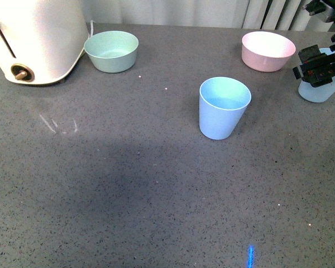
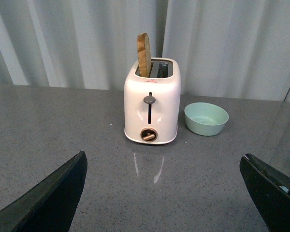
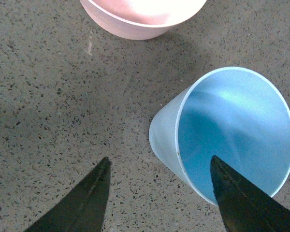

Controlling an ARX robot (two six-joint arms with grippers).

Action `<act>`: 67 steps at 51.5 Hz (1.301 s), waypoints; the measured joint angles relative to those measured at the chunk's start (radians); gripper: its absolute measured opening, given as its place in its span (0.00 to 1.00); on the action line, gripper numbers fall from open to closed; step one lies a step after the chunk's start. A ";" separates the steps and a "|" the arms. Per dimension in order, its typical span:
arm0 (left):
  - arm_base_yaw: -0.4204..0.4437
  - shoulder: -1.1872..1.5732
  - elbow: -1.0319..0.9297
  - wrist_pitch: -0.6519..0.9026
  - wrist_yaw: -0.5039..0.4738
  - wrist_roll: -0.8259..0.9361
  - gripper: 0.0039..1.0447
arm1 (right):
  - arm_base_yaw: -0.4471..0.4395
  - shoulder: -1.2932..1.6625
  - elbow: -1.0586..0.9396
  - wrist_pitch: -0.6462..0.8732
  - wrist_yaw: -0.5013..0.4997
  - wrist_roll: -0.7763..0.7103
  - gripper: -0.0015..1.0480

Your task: Stack blue cups with both arms

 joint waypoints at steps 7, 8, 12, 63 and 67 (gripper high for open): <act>0.000 0.000 0.000 0.000 0.000 0.000 0.92 | 0.000 0.010 0.000 -0.004 0.003 0.010 0.36; 0.000 0.000 0.000 0.000 0.000 0.000 0.92 | 0.000 0.010 0.000 -0.005 0.003 0.011 0.34; 0.000 0.000 0.000 0.000 0.000 0.000 0.92 | 0.000 0.010 0.000 -0.011 0.003 0.014 0.24; 0.000 0.000 0.000 0.000 0.000 0.000 0.92 | 0.207 -0.488 -0.192 -0.216 -0.335 -0.231 0.02; 0.000 0.000 0.000 0.000 0.000 0.000 0.92 | 0.243 -0.470 -0.201 -0.210 -0.335 -0.231 0.02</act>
